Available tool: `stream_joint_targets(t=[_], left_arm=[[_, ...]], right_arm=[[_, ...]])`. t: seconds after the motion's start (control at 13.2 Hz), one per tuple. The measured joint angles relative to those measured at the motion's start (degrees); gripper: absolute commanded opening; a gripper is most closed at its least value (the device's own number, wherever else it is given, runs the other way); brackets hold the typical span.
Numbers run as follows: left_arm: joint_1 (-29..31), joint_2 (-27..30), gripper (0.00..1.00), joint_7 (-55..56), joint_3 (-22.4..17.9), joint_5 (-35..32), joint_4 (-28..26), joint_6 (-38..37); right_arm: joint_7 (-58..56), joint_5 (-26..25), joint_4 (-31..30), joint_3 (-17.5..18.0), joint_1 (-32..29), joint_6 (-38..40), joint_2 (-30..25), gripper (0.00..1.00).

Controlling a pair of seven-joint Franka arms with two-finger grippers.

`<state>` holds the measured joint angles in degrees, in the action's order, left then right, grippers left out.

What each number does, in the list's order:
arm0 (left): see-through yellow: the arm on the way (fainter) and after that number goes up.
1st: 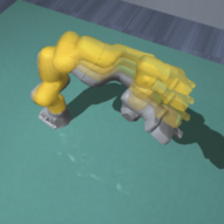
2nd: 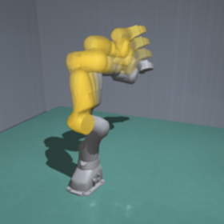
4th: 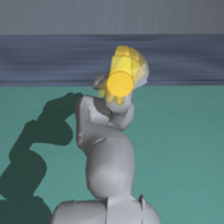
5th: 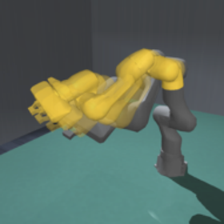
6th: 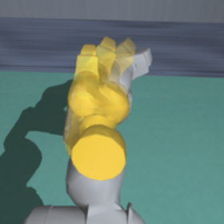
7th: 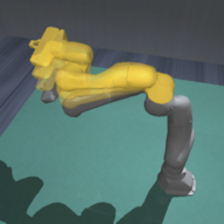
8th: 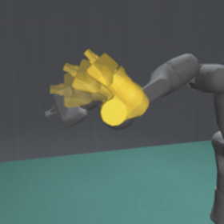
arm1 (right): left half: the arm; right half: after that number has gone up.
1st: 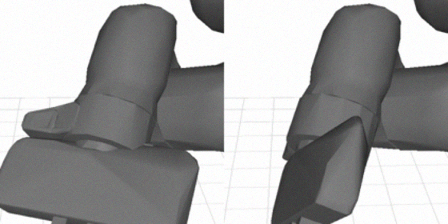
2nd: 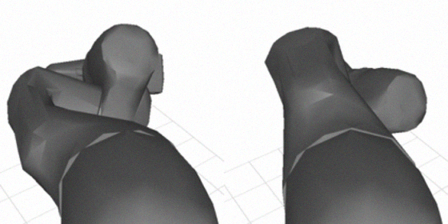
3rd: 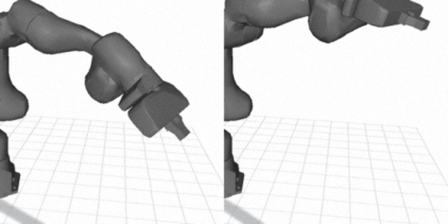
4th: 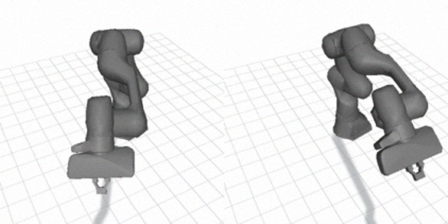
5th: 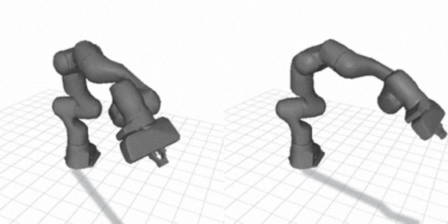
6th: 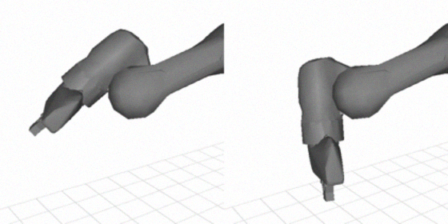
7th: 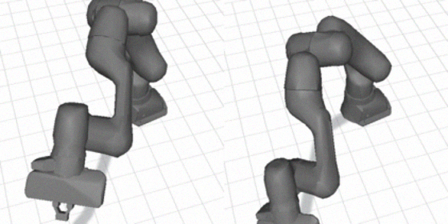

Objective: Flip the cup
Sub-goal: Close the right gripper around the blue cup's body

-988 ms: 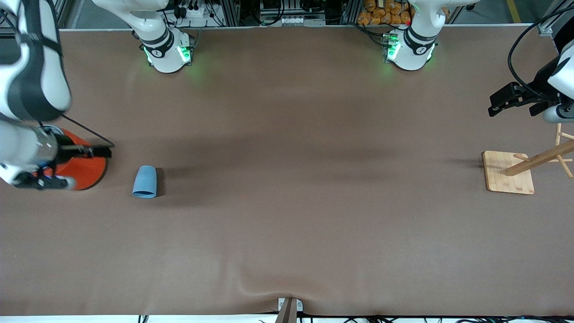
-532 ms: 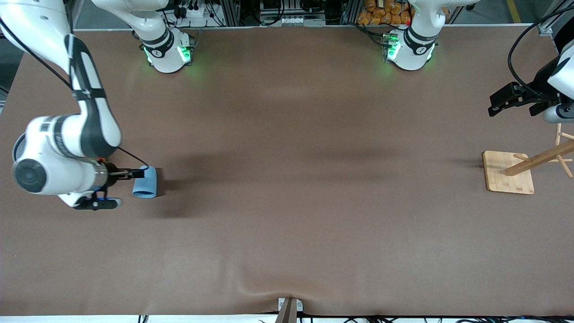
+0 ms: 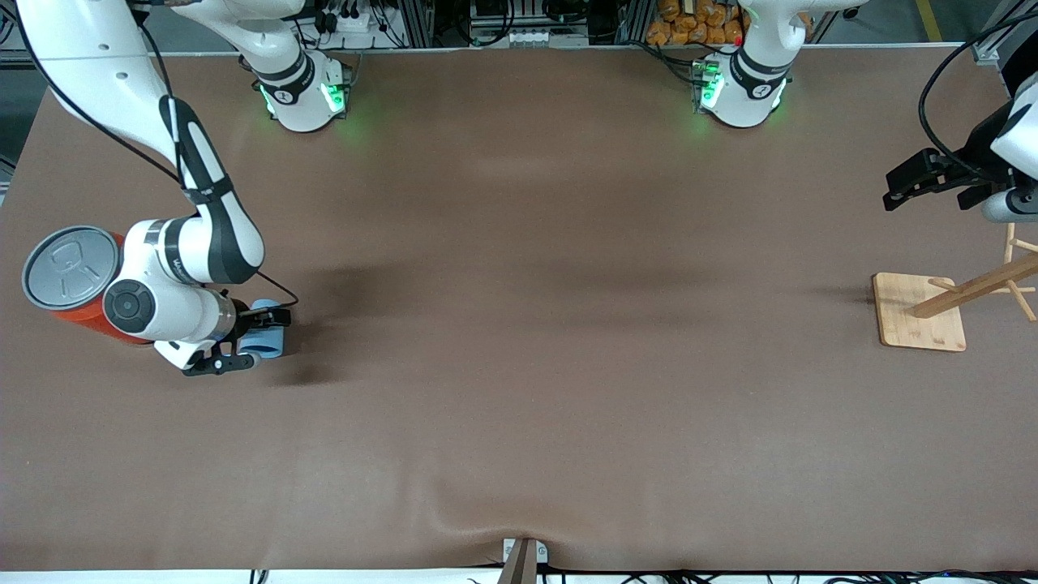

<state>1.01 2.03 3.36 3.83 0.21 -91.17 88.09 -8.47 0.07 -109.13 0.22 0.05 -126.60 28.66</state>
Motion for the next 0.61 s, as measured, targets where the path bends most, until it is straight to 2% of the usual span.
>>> stream_joint_targets(t=[0.46,0.53,0.61], left_arm=[[0.0,-0.34,1.0,0.0,0.0,0.0,-0.04,-0.11],[0.0,-0.5,1.0,0.0,0.0,0.0,-0.04,-0.13],[0.0,-0.62,1.0,0.0,0.0,0.0,-0.04,-0.13]], right_arm=[[-7.93,-0.05,0.07,-0.29,-4.14,-7.56,4.75,1.0],[-8.35,-0.05,0.03,-0.27,-4.41,-7.55,4.85,0.92],[-8.54,-0.05,0.03,-0.14,-4.4,-7.45,4.82,0.62]])
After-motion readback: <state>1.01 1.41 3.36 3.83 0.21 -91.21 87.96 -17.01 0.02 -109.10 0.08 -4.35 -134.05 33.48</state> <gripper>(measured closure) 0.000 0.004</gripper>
